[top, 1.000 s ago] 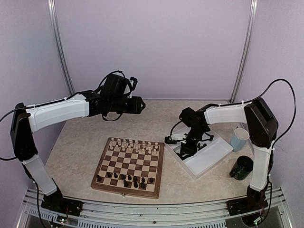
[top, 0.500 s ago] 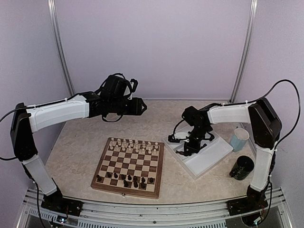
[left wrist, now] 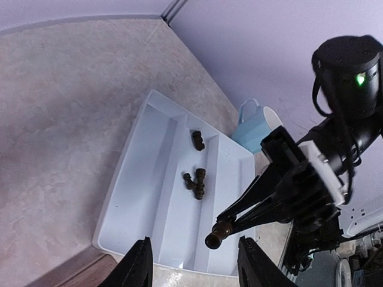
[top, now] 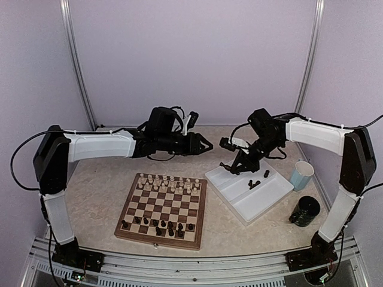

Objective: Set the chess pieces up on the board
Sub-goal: Pick up the chess pile from the storage box, then pick up the rook from the chess pile.

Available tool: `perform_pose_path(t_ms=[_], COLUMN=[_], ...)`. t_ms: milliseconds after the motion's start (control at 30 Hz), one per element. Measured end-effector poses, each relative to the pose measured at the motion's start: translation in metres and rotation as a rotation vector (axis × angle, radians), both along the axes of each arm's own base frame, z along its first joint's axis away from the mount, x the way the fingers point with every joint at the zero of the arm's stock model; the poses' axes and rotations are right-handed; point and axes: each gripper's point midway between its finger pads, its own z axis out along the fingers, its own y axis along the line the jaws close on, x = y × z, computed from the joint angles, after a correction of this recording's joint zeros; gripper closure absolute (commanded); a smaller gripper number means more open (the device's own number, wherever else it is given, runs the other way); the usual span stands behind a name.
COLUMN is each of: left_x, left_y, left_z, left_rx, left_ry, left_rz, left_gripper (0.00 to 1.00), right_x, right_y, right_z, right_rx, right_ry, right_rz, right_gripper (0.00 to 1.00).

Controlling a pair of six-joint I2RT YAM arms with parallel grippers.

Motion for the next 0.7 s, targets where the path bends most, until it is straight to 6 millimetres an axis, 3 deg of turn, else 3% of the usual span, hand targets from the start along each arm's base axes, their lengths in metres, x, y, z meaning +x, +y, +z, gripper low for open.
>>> perform_pose_path(t_ms=[200, 333, 500, 700], left_x=[-0.019, -0.028, -0.034, -0.034], left_y=[-0.035, -0.045, -0.049, -0.050], left_z=[-0.040, -0.043, -0.040, -0.037], left_rx=[-0.010, -0.023, -0.040, -0.051], left_ry=[0.119, 0.148, 0.169, 0.169], left_rz=[-0.127, -0.167, -0.194, -0.199], left_gripper=[0.56, 0.63, 0.81, 0.91], right_x=[0.004, 0.002, 0.001, 0.001], right_y=[0.016, 0.020, 0.023, 0.023], right_z=[0.024, 0.027, 0.029, 0.028], right_rx=[0.095, 0.118, 0.132, 0.132], right_ry=[-0.017, -0.006, -0.006, -0.006], right_rz=[0.026, 0.038, 0.047, 0.048], right_gripper=[1.00, 1.00, 1.00, 1.00])
